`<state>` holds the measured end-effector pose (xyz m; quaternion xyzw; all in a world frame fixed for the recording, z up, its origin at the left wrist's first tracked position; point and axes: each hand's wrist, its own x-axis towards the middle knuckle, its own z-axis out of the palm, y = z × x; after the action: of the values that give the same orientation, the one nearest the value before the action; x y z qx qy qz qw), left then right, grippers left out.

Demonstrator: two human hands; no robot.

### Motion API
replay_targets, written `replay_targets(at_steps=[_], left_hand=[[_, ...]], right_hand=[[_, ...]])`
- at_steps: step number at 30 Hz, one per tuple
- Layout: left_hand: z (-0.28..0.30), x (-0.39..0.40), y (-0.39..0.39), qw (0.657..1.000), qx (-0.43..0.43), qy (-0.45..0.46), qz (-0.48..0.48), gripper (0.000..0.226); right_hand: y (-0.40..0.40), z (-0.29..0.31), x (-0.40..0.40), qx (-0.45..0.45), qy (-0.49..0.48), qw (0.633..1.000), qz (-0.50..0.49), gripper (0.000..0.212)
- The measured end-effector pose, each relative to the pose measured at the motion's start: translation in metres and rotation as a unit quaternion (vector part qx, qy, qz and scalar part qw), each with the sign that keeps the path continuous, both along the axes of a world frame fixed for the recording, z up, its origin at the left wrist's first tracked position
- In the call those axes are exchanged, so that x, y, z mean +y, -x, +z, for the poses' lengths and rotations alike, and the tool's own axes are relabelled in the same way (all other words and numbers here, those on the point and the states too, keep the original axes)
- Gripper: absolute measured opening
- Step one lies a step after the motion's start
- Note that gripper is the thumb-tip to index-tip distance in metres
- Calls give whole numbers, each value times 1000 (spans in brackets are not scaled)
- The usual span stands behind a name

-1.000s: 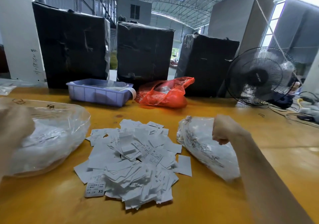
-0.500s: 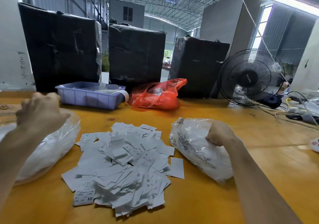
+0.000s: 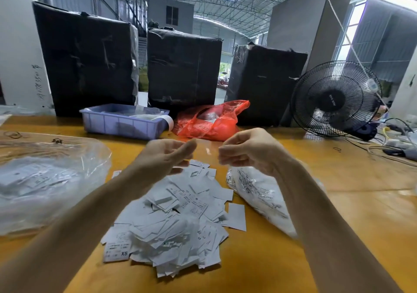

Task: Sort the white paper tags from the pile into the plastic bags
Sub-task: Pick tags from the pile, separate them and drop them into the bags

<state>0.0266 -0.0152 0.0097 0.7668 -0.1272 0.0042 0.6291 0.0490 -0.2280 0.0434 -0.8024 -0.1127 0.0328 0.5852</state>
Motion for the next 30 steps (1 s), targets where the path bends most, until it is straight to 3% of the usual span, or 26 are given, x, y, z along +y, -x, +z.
replay_targets(at_steps=[3, 5, 8, 13, 15, 21, 27, 30], left_hand=[[-3, -5, 0, 988, 101, 94, -68, 58], [-5, -3, 1, 991, 99, 64, -67, 51], [-8, 1, 0, 996, 92, 14, -19, 39], [-8, 4, -3, 993, 93, 65, 16, 23], [-9, 5, -4, 991, 85, 95, 42, 23], [-10, 11, -7, 991, 92, 90, 29, 26], [-6, 16, -7, 990, 128, 48, -38, 48], [-5, 18, -7, 989, 138, 27, -40, 49]], right_hand=[[0, -12, 25, 19, 20, 998, 65, 22], [-1, -19, 32, 21, 32, 996, 86, 17], [-2, -24, 36, 22, 34, 995, 89, 27], [-2, -28, 41, 46, 8, 995, 91, 38], [0, -28, 42, 80, 40, 990, 109, 43], [-3, -31, 45, 64, 18, 996, 58, 7], [-1, -31, 46, 44, 41, 995, 75, 17], [-1, -31, 46, 43, 42, 995, 81, 25]])
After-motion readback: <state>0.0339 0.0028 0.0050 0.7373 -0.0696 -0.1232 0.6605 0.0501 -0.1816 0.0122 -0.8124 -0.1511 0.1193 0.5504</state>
